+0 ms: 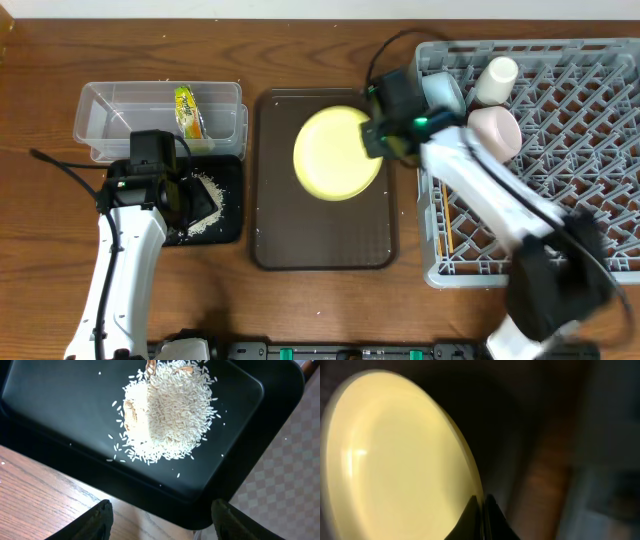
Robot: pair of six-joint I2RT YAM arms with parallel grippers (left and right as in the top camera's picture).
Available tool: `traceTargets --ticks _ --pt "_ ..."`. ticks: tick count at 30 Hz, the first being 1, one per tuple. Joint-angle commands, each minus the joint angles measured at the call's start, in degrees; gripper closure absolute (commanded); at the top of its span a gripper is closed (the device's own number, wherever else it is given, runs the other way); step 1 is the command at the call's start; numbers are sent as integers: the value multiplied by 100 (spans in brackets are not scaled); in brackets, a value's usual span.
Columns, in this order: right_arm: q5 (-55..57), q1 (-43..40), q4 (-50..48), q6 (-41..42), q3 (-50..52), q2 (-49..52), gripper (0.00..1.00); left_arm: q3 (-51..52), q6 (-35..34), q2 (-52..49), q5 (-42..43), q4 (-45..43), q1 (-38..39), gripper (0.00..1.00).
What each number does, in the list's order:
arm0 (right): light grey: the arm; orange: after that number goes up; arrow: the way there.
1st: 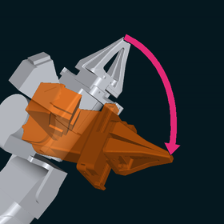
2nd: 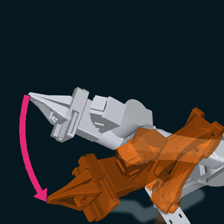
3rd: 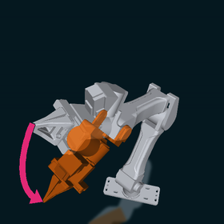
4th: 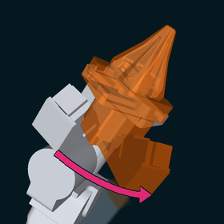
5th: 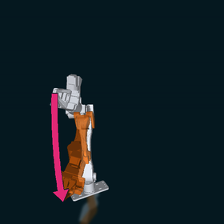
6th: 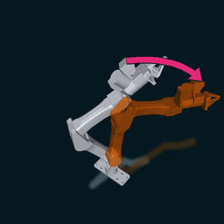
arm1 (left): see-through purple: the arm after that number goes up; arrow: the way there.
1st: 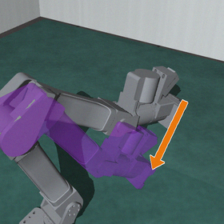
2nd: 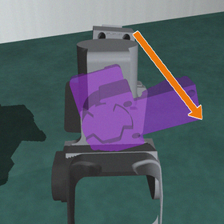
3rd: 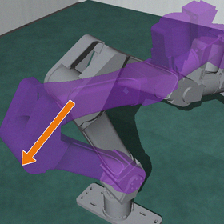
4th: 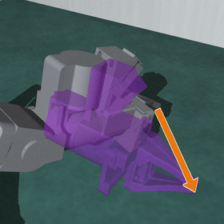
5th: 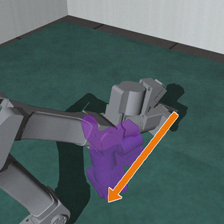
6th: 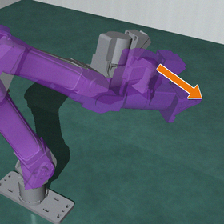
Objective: Sort waste into correct bins and load items into the dishwasher rack
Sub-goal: 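Lift the yellow plate and carry it right into the rack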
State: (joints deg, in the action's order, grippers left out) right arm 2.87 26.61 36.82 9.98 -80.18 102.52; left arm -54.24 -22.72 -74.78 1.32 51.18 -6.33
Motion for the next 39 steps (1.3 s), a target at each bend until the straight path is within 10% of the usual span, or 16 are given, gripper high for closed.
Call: traceTargets --ticks 1,15,39 --pt "798 -94 273 -813 -37 -719 99 -37 -55 -13 -48 20 -31 34" --pt "4774 -146 1438 -1950 -37 -1851 99 -37 -55 -13 -48 17 -28 34" --pt "3622 -490 2312 -1340 -26 -1773 99 -37 -55 -13 -48 22 -31 34"
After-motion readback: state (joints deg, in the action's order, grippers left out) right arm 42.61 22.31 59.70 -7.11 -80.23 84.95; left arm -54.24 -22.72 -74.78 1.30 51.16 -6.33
